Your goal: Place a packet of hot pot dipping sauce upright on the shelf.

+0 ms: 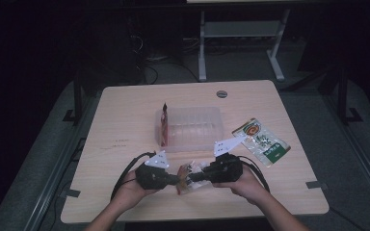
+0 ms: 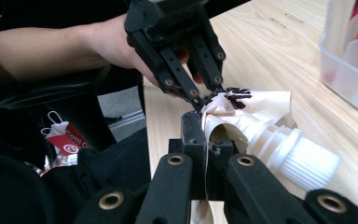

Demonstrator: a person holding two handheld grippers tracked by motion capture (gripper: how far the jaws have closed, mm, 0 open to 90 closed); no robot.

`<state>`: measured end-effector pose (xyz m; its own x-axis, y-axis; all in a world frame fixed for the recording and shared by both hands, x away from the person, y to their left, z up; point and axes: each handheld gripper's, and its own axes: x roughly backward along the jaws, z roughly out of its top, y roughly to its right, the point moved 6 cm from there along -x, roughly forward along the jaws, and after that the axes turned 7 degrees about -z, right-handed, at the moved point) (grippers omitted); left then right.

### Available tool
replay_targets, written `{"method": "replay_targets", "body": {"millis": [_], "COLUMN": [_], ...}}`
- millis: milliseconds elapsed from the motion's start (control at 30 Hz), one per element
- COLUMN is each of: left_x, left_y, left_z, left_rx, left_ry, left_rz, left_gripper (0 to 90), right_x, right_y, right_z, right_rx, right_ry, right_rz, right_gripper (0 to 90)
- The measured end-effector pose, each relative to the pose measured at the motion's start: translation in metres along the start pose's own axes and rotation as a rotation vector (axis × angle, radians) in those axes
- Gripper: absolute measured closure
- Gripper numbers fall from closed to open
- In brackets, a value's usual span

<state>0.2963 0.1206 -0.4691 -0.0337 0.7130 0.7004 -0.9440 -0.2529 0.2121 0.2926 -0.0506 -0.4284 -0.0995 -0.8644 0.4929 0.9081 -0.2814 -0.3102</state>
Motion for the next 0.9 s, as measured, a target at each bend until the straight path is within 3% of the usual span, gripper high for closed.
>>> {"method": "replay_targets", "body": {"millis": [167, 267, 300, 333, 433, 533, 900], "left_x": [0.009, 0.014, 0.015, 0.017, 0.022, 0.023, 0.02], "left_y": [-0.001, -0.002, -0.003, -0.002, -0.002, 0.001, -0.002], "left_z": [-0.008, -0.017, -0.019, -0.022, -0.03, -0.037, -0.039], "left_rx": [0.034, 0.056, 0.065, 0.09, 0.112, 0.134, 0.115], "left_ry": [0.004, -0.012, -0.009, -0.002, 0.01, 0.002, -0.019], "left_rz": [0.01, 0.011, 0.012, 0.013, 0.028, 0.027, 0.033], "left_gripper": [74.0, 62.7, 54.4, 54.4, 41.9, 37.9, 18.5], "right_x": [0.005, 0.009, 0.011, 0.011, 0.015, 0.018, 0.031], "right_y": [0.001, 0.002, 0.002, 0.002, 0.002, 0.003, 0.016], "right_z": [0.0, -0.001, -0.001, -0.001, 0.0, 0.002, 0.029], "right_rx": [0.007, 0.006, 0.005, 0.005, 0.009, 0.007, 0.025], "right_ry": [0.006, 0.008, 0.006, 0.006, 0.012, 0.01, 0.039], "right_rz": [-0.016, -0.022, -0.027, -0.027, -0.037, -0.046, -0.099], "right_gripper": [89.7, 89.7, 89.7, 89.7, 89.7, 89.6, 89.6]}}
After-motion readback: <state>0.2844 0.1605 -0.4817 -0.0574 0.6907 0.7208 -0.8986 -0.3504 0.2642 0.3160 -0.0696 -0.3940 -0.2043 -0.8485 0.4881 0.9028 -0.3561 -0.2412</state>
